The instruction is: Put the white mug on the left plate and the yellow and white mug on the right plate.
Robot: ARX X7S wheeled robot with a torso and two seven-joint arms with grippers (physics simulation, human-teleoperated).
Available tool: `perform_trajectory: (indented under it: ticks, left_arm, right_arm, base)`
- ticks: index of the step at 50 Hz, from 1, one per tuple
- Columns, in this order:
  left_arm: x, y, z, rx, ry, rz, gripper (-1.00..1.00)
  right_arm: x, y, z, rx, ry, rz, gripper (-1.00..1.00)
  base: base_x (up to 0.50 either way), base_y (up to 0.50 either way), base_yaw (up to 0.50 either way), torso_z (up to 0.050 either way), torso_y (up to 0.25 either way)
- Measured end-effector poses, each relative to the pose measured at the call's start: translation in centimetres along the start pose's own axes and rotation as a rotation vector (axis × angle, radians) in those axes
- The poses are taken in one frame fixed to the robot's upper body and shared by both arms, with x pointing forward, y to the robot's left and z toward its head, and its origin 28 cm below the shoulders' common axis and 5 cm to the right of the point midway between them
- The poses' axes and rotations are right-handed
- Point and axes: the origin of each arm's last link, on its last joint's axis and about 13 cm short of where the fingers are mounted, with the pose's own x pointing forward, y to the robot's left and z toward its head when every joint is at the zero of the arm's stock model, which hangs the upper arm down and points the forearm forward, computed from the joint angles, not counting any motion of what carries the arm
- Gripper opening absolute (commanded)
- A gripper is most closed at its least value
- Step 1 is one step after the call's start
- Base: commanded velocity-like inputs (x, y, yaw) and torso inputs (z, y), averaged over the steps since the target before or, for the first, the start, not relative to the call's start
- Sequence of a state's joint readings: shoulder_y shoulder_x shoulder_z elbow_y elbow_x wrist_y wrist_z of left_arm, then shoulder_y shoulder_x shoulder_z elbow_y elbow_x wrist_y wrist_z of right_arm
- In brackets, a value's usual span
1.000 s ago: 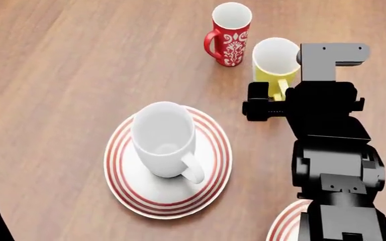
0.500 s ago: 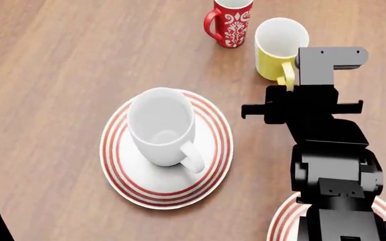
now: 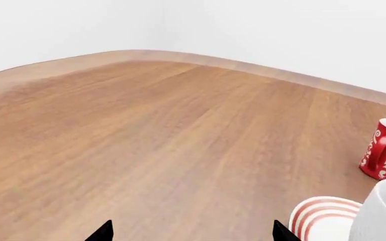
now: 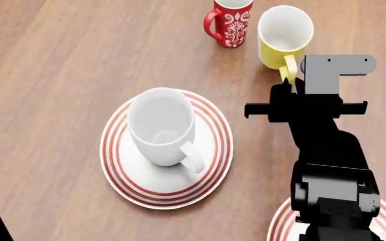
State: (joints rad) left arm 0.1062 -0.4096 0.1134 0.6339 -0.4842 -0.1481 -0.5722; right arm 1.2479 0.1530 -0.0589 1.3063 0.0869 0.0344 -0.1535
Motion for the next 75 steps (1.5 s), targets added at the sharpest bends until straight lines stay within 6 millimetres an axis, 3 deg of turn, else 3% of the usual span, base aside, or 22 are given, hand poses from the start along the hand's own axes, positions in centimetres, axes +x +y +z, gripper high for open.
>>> perform_trajectory:
  ticks: [8, 17, 28, 45, 75]
  left_arm:
    - [0.1, 0.0, -0.1, 0.000, 0.000, -0.001, 1.00]
    - [0.1, 0.1, -0.1, 0.002, 0.001, -0.003, 1.00]
    - [0.2, 0.2, -0.2, 0.003, 0.002, -0.004, 1.00]
    - [0.4, 0.2, -0.3, 0.004, 0.004, -0.004, 1.00]
    - [0.1, 0.1, 0.2, -0.007, 0.003, 0.003, 1.00]
  right_arm:
    - [-0.4, 0.2, -0.8, -0.001, -0.104, 0.031, -1.00]
    - [-2.2, 0.6, -1.8, -0.013, -0.160, 0.041, -1.00]
    - [-4.7, 0.9, -2.9, -0.024, -0.147, 0.034, -1.00]
    - [-6.5, 1.1, -3.6, -0.029, -0.133, 0.044, -1.00]
    - [-16.5, -0.2, -2.9, -0.011, -0.141, 0.094, -1.00]
  base:
    - [0.00, 0.00, 0.00, 0.000, 0.000]
    - [0.00, 0.00, 0.00, 0.000, 0.000]
    - [0.00, 0.00, 0.00, 0.000, 0.000]
    - [0.00, 0.00, 0.00, 0.000, 0.000]
    - [0.00, 0.00, 0.00, 0.000, 0.001]
